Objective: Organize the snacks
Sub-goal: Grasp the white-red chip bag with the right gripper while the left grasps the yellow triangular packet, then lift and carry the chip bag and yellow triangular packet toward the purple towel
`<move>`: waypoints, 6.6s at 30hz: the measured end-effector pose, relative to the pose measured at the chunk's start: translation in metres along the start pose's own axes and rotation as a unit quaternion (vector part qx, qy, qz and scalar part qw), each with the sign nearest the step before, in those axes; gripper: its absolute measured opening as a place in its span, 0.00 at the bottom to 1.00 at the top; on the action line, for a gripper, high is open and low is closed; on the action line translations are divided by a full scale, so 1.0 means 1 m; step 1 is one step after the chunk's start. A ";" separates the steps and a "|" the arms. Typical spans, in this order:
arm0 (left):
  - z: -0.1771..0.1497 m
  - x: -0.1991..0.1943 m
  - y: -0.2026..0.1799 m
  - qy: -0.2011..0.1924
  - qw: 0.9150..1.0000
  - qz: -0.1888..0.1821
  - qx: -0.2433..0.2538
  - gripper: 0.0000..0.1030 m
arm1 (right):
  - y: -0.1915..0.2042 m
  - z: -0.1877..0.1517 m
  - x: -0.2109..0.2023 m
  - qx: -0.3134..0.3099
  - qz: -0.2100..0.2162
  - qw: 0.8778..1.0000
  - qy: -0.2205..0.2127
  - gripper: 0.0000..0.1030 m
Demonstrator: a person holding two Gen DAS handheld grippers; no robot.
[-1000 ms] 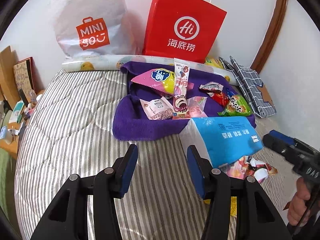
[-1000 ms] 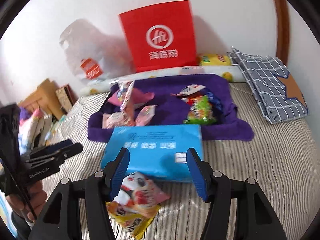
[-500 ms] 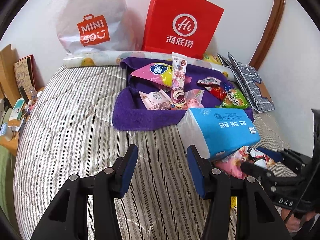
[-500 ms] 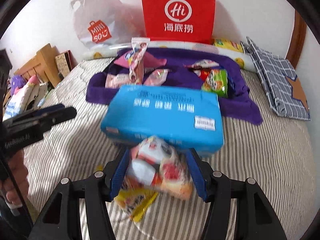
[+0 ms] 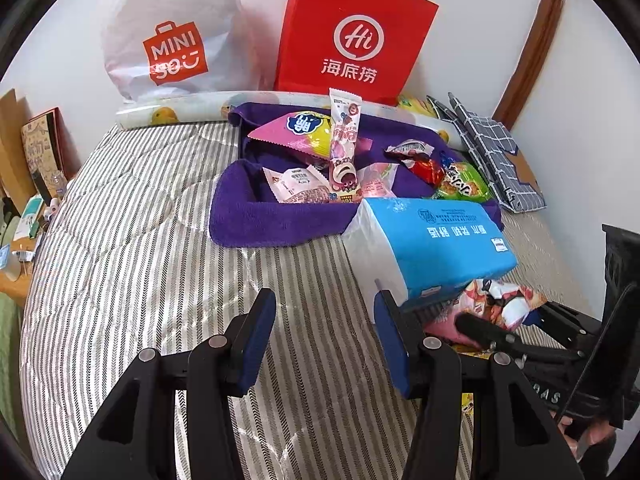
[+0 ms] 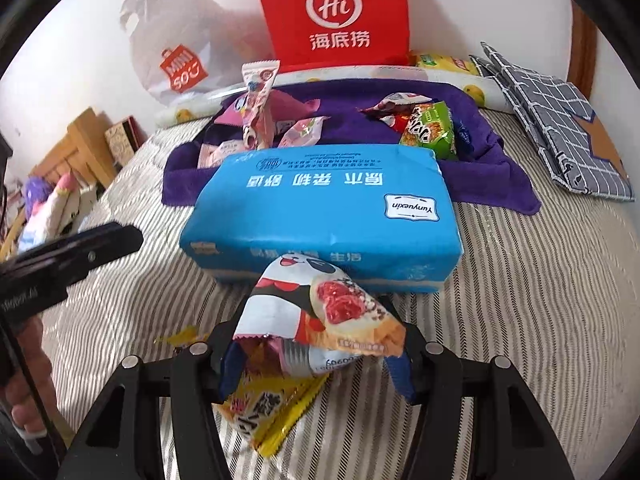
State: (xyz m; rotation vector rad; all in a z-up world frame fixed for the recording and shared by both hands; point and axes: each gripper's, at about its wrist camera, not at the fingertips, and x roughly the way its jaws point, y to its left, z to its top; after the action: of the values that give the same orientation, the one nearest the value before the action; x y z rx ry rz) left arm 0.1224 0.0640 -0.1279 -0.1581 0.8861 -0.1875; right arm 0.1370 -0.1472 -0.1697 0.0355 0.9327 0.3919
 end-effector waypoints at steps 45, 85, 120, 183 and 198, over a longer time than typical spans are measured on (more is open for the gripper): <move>-0.029 0.029 -0.088 0.065 0.989 -0.106 0.078 0.65 | -0.093 -0.028 -0.049 0.067 -0.091 0.992 -0.053 0.39; -0.031 0.008 -0.034 -0.007 0.998 -0.009 0.058 0.45 | -0.078 -0.009 -0.044 0.054 -0.088 0.993 -0.065 0.39; -0.053 -0.001 -0.028 -0.007 0.996 -0.020 0.082 0.39 | -0.090 -0.015 -0.044 0.050 -0.096 0.991 -0.079 0.39; -0.045 -0.005 0.002 -0.042 0.999 -0.012 -0.012 0.39 | -0.086 -0.027 -0.045 0.032 -0.105 0.988 -0.107 0.36; -0.039 -0.014 -0.015 -0.056 0.998 -0.017 0.005 0.39 | -0.086 -0.016 -0.069 0.036 -0.108 0.985 -0.128 0.36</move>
State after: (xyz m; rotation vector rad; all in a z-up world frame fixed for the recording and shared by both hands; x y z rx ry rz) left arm 0.0819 0.0498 -0.1382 -0.1716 0.7721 -0.2123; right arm 0.1145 -0.2534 -0.1431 0.0492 0.6886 0.1478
